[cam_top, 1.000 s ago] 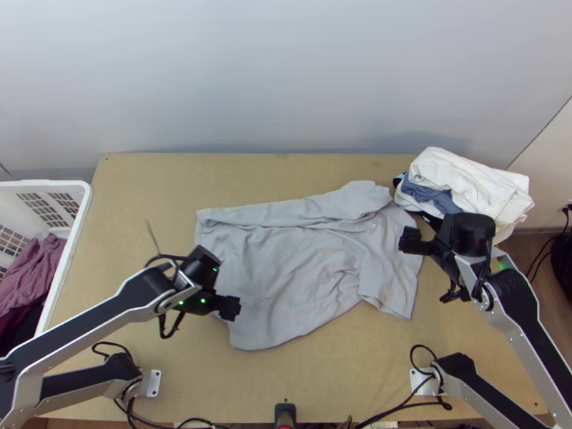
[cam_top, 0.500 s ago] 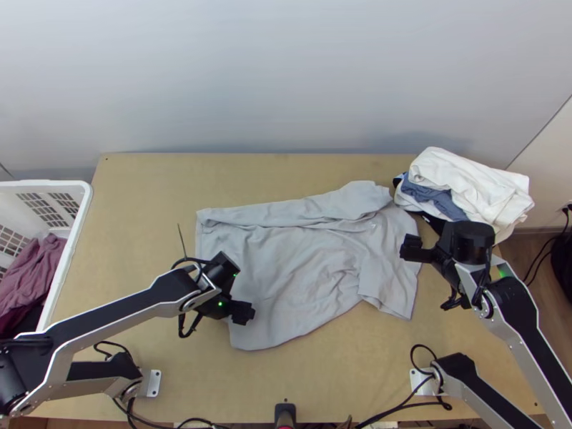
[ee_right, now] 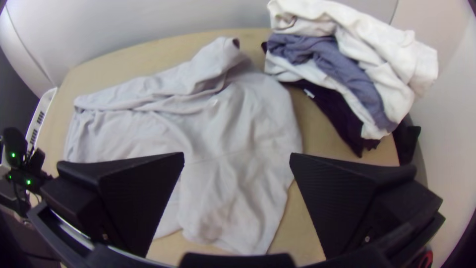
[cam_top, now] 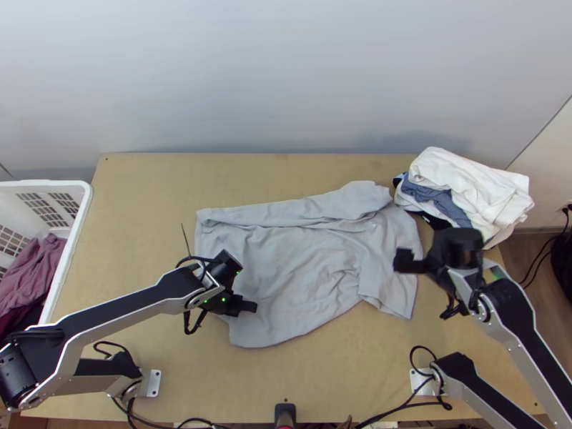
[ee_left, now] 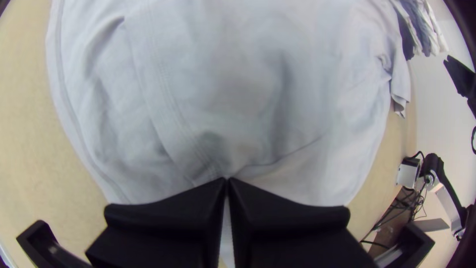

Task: Fold the t-shirt

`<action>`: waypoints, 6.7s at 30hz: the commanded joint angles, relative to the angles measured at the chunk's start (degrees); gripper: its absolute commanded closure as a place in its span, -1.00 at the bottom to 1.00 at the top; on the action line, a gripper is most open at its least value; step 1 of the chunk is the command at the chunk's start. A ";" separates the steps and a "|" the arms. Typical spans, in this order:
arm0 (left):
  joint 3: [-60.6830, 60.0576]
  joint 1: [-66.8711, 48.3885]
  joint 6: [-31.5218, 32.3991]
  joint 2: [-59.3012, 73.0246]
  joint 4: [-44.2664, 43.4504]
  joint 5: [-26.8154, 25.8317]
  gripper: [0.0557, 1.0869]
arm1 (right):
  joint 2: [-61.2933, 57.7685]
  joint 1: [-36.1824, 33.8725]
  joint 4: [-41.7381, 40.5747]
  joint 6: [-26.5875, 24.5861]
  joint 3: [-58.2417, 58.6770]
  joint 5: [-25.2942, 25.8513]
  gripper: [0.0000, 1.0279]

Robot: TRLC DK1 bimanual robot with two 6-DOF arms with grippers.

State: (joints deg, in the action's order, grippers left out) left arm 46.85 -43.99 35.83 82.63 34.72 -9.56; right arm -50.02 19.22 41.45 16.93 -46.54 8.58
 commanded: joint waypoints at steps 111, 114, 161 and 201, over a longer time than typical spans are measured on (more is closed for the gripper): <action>33.48 34.93 -26.17 -43.34 28.74 12.37 0.92 | 13.54 0.90 -5.86 -28.27 -20.16 8.03 0.94; 26.01 35.37 -26.52 -45.10 21.97 12.46 0.92 | 11.44 0.90 -12.27 -28.09 -13.05 7.68 0.94; 31.81 45.39 -20.45 25.04 -37.09 17.21 0.55 | -69.42 -7.01 -35.74 -7.44 -50.57 3.02 -0.04; 2.54 17.88 -13.33 -30.25 32.08 4.29 -0.90 | -11.50 -3.67 -0.23 -2.43 -16.30 -3.83 -0.91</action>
State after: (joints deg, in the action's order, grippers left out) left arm 57.34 -15.42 18.81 59.22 61.65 -5.19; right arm -68.90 14.61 37.45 13.93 -67.37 4.97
